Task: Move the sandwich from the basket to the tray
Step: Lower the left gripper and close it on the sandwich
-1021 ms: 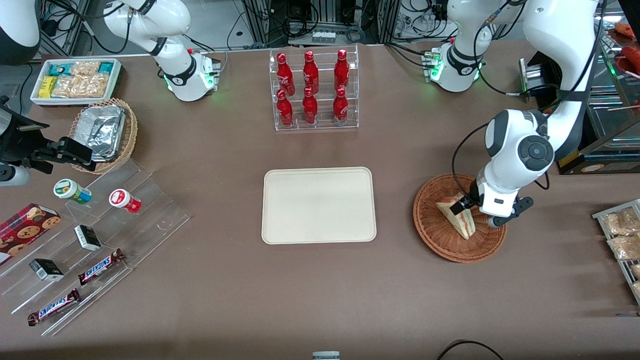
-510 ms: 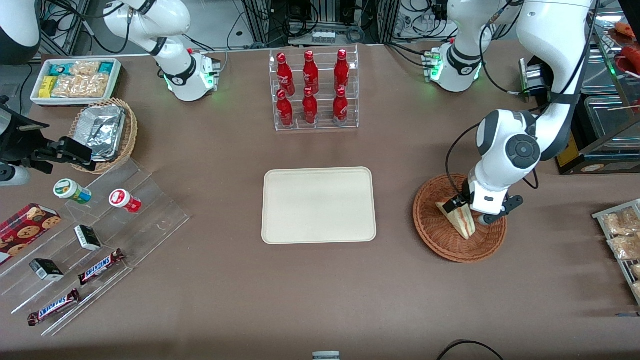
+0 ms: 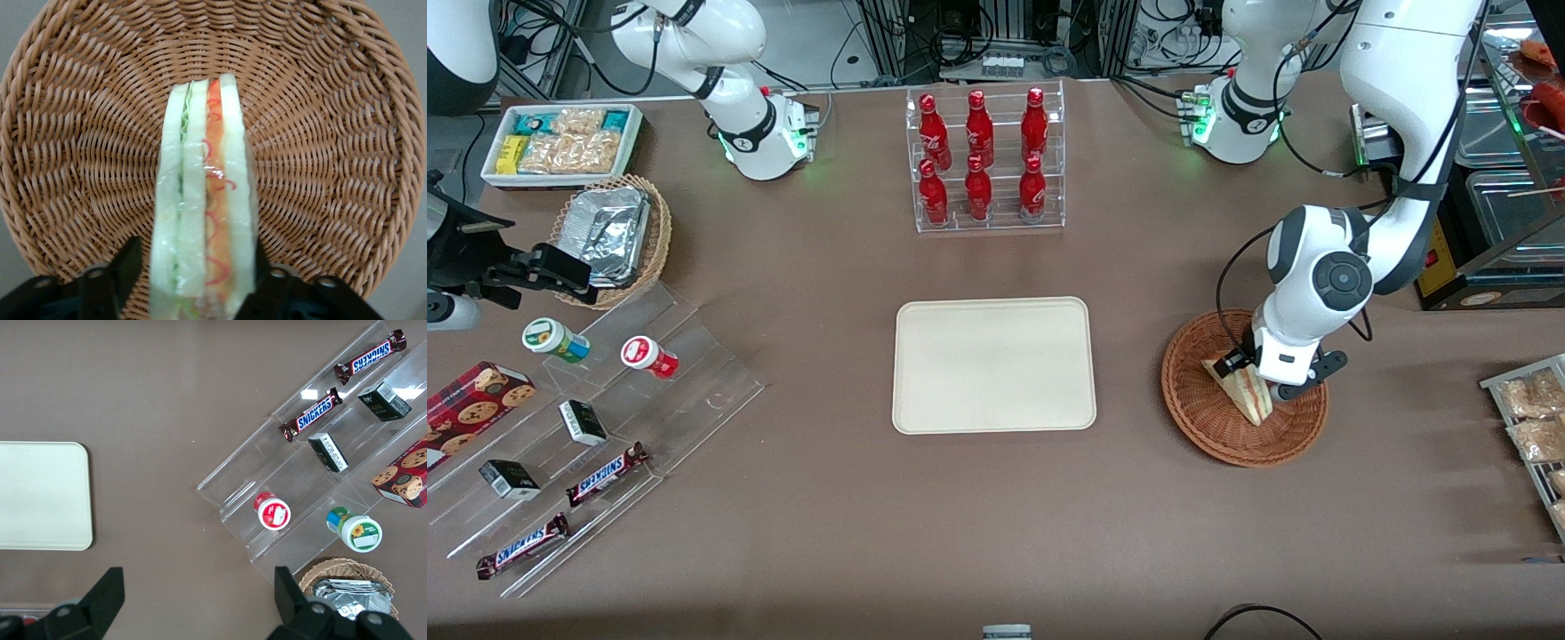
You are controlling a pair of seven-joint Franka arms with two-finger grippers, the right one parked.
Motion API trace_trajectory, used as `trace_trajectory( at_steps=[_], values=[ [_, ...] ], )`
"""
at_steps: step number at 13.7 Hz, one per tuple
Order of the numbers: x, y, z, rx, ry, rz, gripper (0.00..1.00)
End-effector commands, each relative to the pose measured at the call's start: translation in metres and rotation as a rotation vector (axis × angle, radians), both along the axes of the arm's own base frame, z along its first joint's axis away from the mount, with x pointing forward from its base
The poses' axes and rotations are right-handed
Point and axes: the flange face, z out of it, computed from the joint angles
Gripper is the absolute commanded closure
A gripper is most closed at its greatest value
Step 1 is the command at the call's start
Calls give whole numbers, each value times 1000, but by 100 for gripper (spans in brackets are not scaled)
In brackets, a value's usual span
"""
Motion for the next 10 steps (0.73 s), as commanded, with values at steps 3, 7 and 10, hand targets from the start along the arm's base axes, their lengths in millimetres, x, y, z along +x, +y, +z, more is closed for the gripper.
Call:
trace_trajectory(
  at_steps=[3, 7, 10],
  values=[
    [8, -1, 19, 20, -12, 15, 100],
    [6, -17, 88, 85, 90, -42, 100],
    [4, -69, 135, 90, 88, -96, 100]
  ],
)
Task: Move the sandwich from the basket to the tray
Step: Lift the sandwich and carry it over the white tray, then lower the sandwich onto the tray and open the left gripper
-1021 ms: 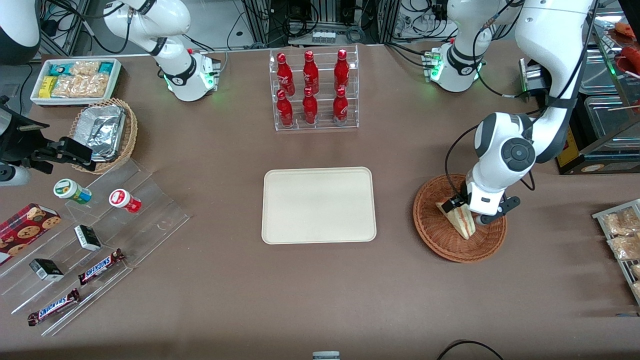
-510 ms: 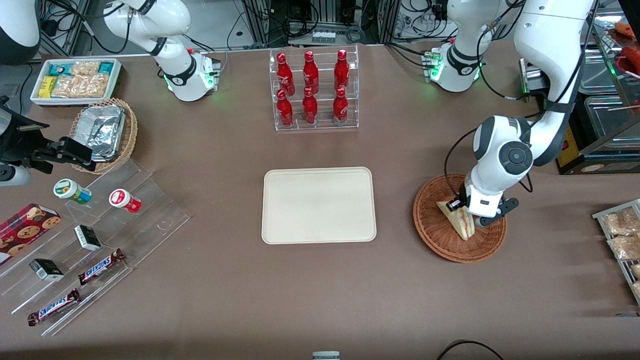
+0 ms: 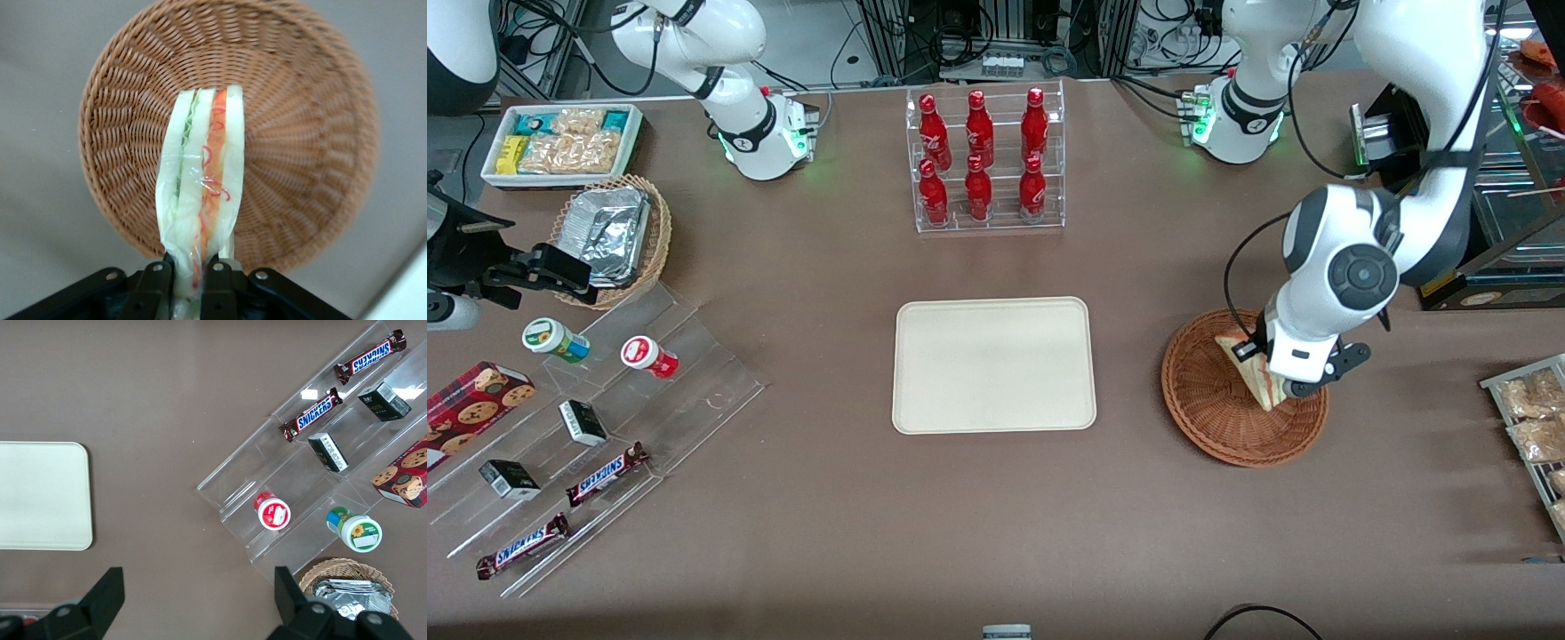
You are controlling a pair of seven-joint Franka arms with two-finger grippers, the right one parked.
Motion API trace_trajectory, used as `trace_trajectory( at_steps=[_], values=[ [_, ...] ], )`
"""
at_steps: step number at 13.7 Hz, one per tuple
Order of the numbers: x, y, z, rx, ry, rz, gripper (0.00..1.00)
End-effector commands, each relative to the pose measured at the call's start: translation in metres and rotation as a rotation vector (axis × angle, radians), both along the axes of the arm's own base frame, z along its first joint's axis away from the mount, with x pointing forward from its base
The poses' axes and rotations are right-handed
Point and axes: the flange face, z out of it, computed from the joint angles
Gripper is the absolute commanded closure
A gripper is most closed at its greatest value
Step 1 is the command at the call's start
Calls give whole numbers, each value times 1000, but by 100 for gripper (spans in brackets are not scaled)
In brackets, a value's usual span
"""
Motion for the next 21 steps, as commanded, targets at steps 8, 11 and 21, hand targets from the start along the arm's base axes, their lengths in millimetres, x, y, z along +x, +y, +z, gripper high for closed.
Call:
trace_trajectory(
  at_steps=[8, 11, 21],
  values=[
    [-68, -270, 56, -9, -4, -282, 100],
    [-74, -336, 17, -43, -2, -334, 100],
    [-96, -415, -104, -49, -84, -360, 100]
  ],
)
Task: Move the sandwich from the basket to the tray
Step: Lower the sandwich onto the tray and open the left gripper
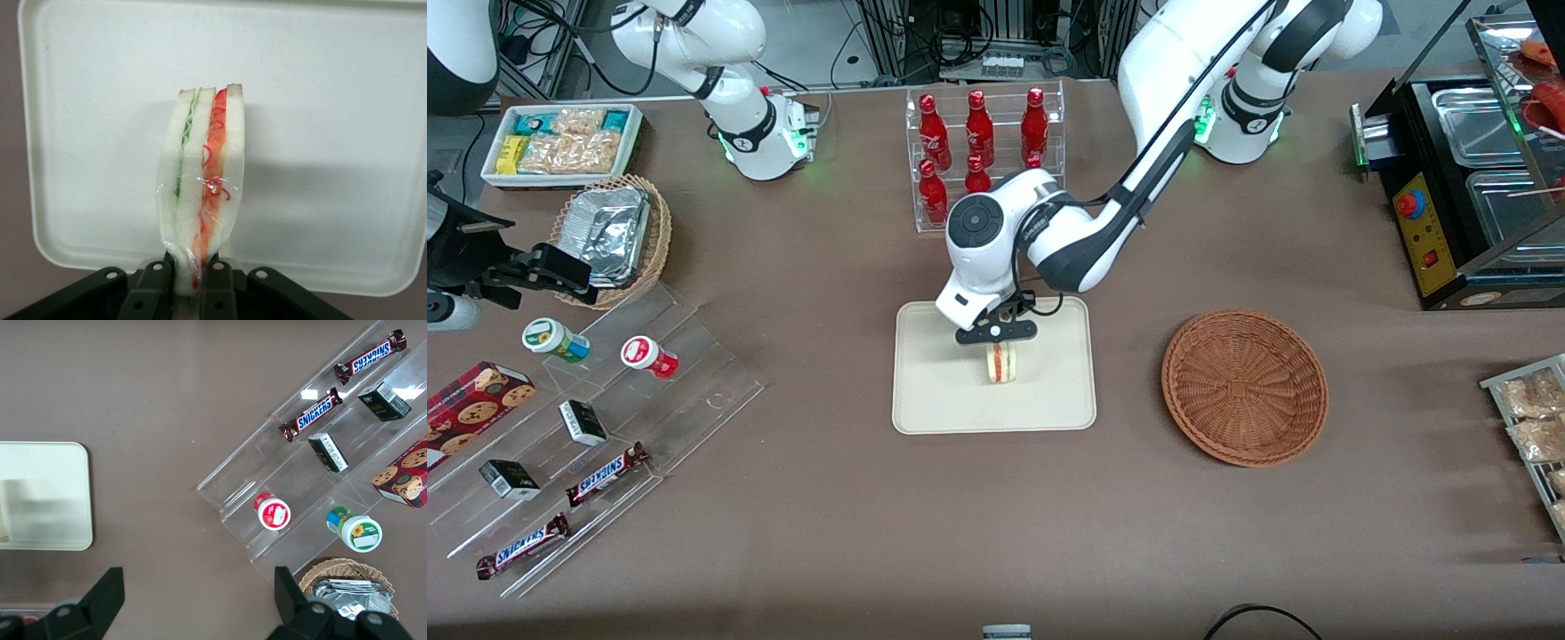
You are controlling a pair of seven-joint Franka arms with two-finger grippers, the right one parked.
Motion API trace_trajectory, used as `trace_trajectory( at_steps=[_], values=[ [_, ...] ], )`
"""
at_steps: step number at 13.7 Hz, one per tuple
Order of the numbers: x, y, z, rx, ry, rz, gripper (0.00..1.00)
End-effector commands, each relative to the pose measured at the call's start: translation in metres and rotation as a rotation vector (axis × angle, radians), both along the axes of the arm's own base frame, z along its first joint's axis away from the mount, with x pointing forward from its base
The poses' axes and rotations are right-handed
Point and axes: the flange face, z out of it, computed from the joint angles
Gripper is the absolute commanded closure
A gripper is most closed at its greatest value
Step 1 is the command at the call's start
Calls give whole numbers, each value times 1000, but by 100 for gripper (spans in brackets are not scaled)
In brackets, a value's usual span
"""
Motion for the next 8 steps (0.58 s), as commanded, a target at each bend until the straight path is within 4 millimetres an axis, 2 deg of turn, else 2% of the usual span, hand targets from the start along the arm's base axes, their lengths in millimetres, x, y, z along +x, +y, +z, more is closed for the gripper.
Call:
trace_trajectory(
  at_steps=[1, 5, 6, 7, 8],
  values=[
    [-4, -16, -16, 9, -39, 18, 100],
    [-9, -23, -31, 15, -48, 12, 100],
    [-8, -23, -31, 16, -49, 10, 90],
    [-7, -23, -28, 13, -53, 8, 47],
    [-5, -21, -23, 12, -56, 10, 18]
  ],
)
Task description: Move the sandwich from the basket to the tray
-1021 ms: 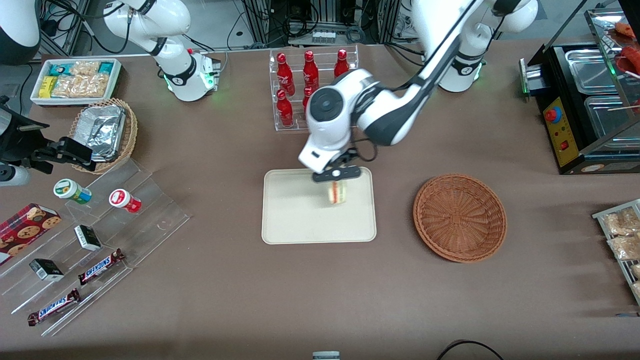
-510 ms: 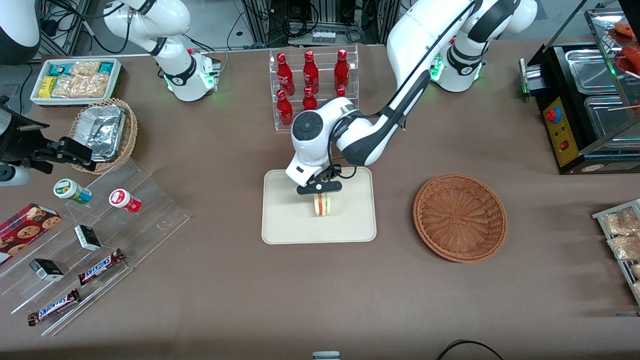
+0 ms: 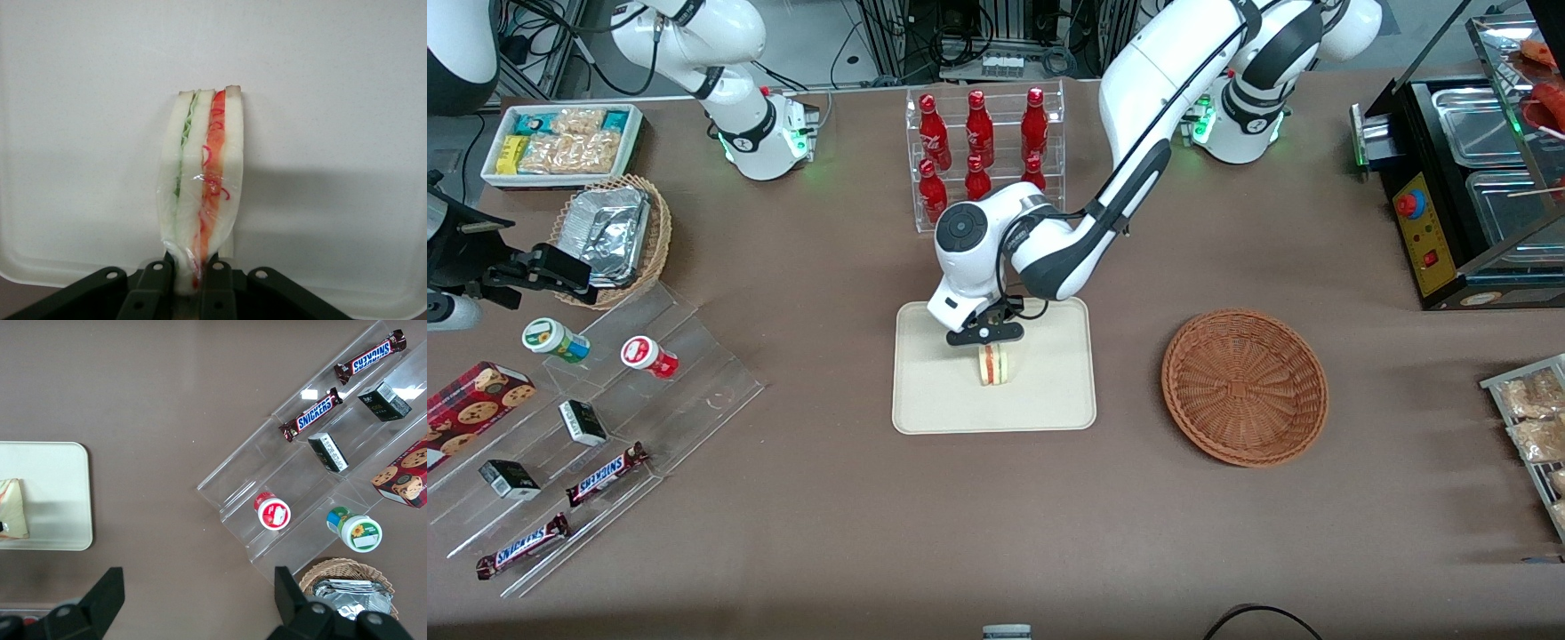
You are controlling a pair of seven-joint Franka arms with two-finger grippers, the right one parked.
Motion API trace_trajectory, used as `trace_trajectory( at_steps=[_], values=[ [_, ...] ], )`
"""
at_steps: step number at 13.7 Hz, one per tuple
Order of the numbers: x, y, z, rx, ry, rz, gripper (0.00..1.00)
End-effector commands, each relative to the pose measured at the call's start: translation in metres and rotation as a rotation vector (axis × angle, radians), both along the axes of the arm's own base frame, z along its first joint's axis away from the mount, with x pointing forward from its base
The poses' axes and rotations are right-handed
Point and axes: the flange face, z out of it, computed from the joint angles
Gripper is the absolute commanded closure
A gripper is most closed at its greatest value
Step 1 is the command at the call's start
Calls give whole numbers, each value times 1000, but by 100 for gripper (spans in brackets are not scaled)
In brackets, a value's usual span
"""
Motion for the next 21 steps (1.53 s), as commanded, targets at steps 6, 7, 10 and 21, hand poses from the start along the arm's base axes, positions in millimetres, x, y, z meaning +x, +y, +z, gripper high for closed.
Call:
trace_trajectory(
  at_steps=[6, 7, 10, 21],
  values=[
    [26, 14, 106, -3, -71, 78, 1],
    [22, 23, 140, 23, -73, 116, 1],
    [31, 88, 233, 69, -29, 257, 1],
    [83, 335, 367, 67, 115, 170, 1]
  ],
)
